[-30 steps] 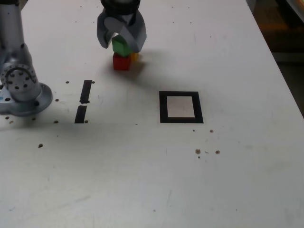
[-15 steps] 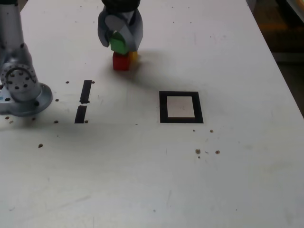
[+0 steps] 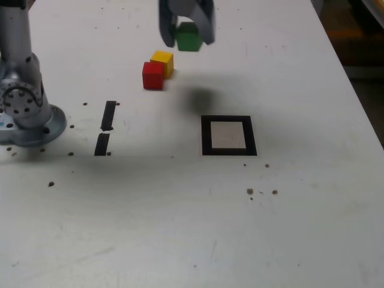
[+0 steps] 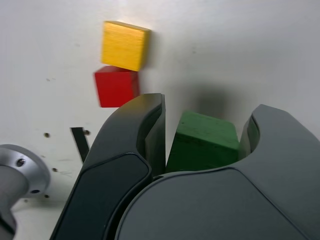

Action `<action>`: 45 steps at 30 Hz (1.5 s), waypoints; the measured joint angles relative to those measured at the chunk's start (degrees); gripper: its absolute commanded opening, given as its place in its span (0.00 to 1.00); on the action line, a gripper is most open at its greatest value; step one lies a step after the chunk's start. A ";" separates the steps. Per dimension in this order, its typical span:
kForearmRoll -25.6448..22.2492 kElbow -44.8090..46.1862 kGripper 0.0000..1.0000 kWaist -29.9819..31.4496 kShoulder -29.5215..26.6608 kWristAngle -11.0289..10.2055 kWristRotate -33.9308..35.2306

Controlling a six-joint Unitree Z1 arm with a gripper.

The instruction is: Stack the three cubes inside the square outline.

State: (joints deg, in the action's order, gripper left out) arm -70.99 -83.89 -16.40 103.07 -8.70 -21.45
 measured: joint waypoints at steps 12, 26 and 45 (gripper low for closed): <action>2.90 -2.44 0.32 0.13 9.43 -1.30 1.89; 5.50 -1.52 0.47 -0.65 15.06 -1.70 1.90; 0.89 -1.82 0.98 -0.64 10.06 -1.88 -0.01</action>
State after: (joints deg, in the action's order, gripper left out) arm -70.10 -85.70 -17.05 113.13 -10.58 -21.46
